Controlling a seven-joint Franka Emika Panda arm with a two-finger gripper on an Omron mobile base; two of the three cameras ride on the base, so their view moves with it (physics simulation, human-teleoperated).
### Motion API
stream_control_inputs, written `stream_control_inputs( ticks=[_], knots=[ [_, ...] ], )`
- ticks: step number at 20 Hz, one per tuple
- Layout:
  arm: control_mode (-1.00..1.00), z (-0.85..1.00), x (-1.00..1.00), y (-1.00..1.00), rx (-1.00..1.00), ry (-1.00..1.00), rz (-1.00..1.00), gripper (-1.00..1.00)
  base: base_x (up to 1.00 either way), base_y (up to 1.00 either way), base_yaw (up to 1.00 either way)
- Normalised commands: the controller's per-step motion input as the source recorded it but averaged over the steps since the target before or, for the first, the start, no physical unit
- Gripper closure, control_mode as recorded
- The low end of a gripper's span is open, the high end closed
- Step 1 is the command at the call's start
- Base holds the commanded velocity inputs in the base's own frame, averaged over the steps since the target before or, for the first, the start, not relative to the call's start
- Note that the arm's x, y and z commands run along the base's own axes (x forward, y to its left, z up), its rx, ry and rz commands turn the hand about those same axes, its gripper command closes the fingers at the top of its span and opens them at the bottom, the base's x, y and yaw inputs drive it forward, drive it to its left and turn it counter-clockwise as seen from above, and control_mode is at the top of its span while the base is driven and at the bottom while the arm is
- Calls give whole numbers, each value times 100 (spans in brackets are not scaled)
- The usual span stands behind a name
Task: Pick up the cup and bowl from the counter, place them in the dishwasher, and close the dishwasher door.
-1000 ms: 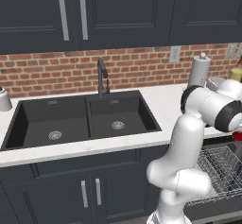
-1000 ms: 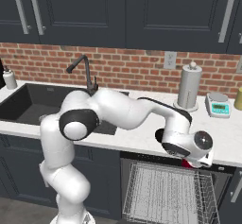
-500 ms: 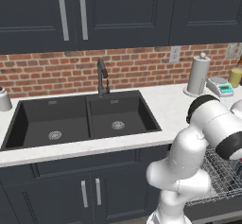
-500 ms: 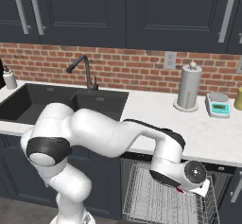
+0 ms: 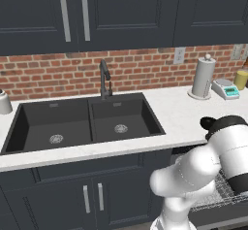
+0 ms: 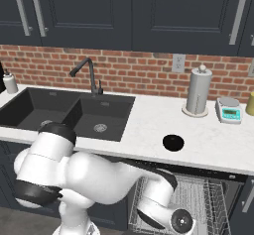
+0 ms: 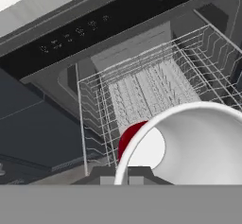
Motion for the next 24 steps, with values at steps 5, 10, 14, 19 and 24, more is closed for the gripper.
stream_control_inputs(
  ticks=[5,10,14,19,24],
  knots=[
    [-100,-36,18,0,4,1,10,100,0,0,0],
    [-100,-42,30,0,0,6,10,100,0,0,0],
    [-100,-37,6,0,0,-1,12,100,0,0,0],
    [-100,-36,0,0,1,-11,14,100,0,0,0],
    [-100,-33,7,0,0,-4,10,100,0,0,0]
  ],
)
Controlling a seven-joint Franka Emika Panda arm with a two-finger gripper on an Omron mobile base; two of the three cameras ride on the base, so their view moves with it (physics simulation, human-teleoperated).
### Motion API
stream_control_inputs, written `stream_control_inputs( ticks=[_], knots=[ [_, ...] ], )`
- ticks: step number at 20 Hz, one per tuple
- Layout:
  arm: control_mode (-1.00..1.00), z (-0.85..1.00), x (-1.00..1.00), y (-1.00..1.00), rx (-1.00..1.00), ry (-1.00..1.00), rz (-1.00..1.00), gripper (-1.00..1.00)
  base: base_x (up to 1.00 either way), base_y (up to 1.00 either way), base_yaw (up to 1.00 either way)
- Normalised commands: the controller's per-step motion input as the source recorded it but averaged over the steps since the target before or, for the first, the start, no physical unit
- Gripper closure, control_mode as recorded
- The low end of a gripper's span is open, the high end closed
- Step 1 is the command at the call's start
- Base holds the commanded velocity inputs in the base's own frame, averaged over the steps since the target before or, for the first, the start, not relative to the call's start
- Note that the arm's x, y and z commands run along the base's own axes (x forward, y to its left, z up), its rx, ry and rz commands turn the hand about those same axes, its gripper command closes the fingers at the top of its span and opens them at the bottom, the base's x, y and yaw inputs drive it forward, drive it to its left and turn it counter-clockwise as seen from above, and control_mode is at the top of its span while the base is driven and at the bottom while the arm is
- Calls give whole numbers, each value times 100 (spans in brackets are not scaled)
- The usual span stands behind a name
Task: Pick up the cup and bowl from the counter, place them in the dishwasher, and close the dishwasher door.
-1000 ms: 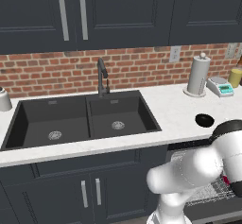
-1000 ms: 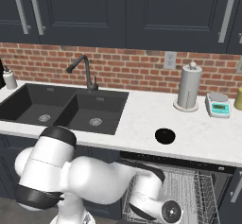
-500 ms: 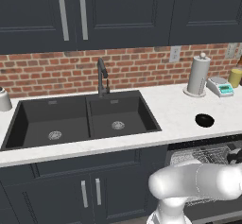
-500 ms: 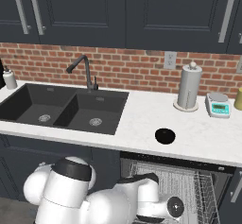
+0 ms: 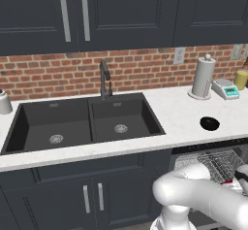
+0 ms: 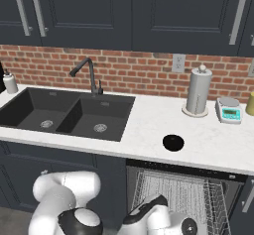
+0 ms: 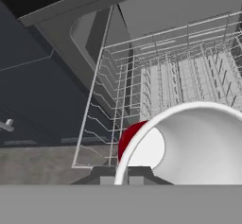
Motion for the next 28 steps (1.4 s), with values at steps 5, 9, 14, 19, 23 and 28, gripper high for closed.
stream_control_inputs(
  ticks=[5,9,14,19,23,28],
  knots=[
    [-100,-30,10,0,0,0,8,100,0,0,0],
    [-100,-14,19,8,0,0,1,100,0,0,0],
    [-100,-18,22,14,0,0,0,100,0,0,0],
    [-100,-29,30,13,-1,0,0,100,0,0,0],
    [-100,-29,40,2,0,0,0,100,0,0,0],
    [-100,-27,40,0,0,0,0,100,0,0,0]
  ],
)
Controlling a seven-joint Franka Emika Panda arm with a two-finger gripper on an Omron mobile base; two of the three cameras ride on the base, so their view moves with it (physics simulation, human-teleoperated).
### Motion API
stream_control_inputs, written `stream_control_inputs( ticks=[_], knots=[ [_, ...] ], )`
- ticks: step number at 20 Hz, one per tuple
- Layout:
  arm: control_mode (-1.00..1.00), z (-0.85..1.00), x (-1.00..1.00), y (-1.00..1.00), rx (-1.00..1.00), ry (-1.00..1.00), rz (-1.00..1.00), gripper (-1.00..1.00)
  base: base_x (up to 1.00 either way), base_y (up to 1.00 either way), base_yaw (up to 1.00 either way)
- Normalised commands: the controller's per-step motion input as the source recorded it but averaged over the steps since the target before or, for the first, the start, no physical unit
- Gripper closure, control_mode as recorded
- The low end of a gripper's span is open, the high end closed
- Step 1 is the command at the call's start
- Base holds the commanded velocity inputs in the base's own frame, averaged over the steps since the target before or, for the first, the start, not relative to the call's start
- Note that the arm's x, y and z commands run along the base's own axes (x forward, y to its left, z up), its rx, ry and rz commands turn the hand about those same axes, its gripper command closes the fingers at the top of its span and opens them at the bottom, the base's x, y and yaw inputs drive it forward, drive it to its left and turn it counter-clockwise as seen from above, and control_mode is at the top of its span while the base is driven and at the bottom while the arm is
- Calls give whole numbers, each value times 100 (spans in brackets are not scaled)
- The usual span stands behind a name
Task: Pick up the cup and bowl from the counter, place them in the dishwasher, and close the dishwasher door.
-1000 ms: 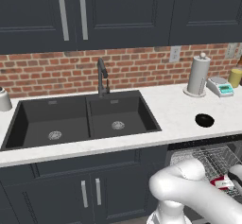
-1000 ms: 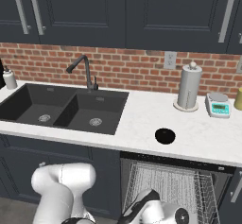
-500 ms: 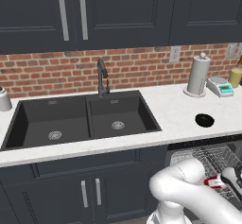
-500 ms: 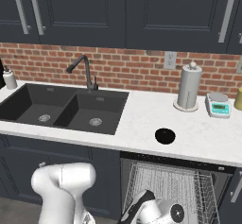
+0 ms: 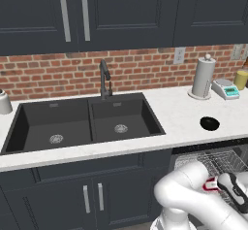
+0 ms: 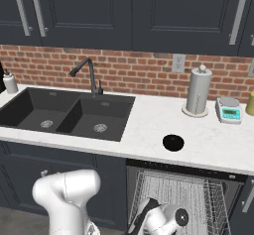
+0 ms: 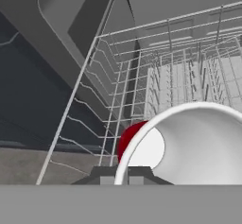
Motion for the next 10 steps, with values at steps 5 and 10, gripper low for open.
stream_control_inputs(
  ticks=[5,10],
  knots=[
    [-100,-28,38,0,0,0,1,100,0,0,0],
    [-100,-28,27,0,0,0,2,100,0,0,0]
  ],
)
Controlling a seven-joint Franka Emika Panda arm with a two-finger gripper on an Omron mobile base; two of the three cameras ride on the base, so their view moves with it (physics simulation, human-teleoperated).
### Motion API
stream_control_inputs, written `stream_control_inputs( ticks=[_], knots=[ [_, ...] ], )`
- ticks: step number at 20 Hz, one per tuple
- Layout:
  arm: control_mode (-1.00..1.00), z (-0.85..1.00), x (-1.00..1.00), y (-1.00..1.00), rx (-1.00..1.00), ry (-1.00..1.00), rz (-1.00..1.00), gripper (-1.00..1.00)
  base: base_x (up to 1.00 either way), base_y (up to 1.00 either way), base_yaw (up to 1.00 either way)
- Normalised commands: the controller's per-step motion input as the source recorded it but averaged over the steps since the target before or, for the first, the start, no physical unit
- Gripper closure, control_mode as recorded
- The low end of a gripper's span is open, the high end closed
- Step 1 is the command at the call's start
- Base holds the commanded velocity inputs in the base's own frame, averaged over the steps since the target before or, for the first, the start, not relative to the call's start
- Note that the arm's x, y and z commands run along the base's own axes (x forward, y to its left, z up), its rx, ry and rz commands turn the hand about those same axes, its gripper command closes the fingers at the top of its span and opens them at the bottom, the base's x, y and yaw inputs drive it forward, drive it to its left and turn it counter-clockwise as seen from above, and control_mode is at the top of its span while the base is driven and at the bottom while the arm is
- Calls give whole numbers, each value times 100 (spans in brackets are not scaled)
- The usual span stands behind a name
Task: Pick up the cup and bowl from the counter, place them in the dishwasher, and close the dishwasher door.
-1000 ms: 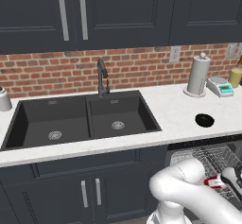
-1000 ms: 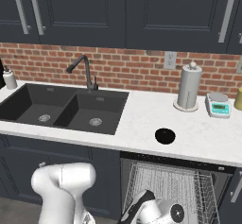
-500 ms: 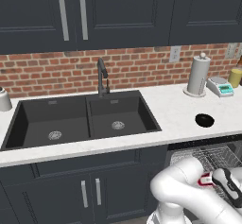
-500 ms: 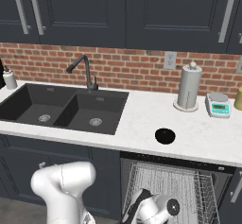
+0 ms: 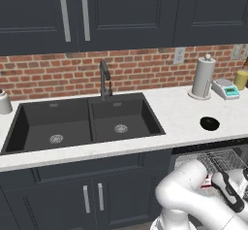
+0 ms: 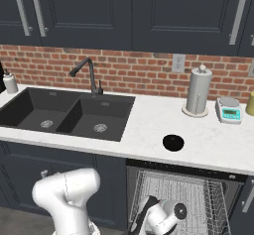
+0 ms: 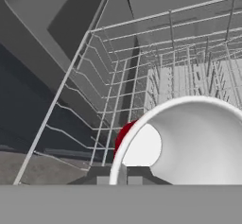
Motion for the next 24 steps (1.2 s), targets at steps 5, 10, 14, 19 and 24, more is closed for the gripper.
stream_control_inputs(
  ticks=[5,10,14,19,24],
  knots=[
    [-100,-23,18,-1,0,0,1,100,0,0,0],
    [-100,-34,1,-11,0,0,0,-100,0,0,0],
    [-100,-32,-1,-9,0,0,0,-100,0,0,0],
    [-100,-36,-11,-22,0,3,0,-100,0,0,0],
    [-100,-54,-24,-53,0,21,0,-100,0,0,0]
  ],
)
